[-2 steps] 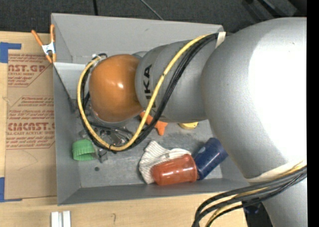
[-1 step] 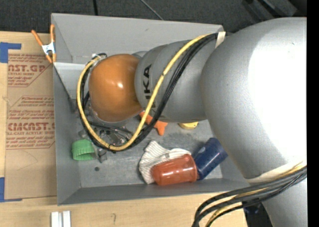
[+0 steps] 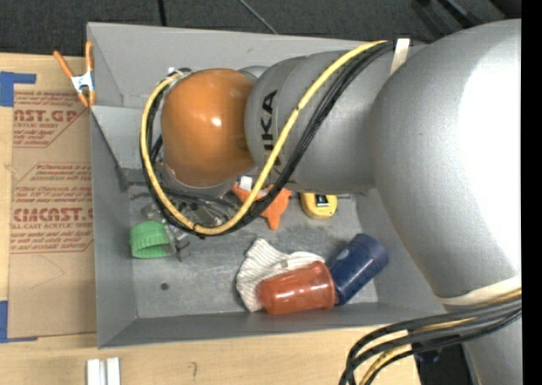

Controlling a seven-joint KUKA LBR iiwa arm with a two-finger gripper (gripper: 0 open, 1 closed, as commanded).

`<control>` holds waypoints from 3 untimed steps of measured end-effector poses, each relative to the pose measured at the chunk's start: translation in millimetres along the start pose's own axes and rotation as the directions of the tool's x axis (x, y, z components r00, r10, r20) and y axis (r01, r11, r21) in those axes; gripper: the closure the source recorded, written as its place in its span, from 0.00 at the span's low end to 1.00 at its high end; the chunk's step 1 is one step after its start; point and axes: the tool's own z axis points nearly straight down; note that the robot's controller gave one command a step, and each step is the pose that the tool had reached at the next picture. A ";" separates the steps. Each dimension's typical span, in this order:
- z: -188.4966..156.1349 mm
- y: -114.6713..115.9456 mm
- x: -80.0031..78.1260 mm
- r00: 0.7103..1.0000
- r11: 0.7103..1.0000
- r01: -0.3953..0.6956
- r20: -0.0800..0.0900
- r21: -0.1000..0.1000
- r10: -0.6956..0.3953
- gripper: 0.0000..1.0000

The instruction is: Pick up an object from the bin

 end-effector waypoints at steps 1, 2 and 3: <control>-14.9 3.7 -0.4 1.000 1.000 0.006 0.004 0.001 -0.006 1.00; 41.4 22.4 33.7 1.000 1.000 0.001 0.006 0.000 -0.001 1.00; 53.2 27.4 41.0 1.000 1.000 0.002 0.004 -0.002 -0.002 1.00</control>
Offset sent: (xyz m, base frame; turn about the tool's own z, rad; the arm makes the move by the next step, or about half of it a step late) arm -0.0569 -0.0013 -0.0649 -0.0003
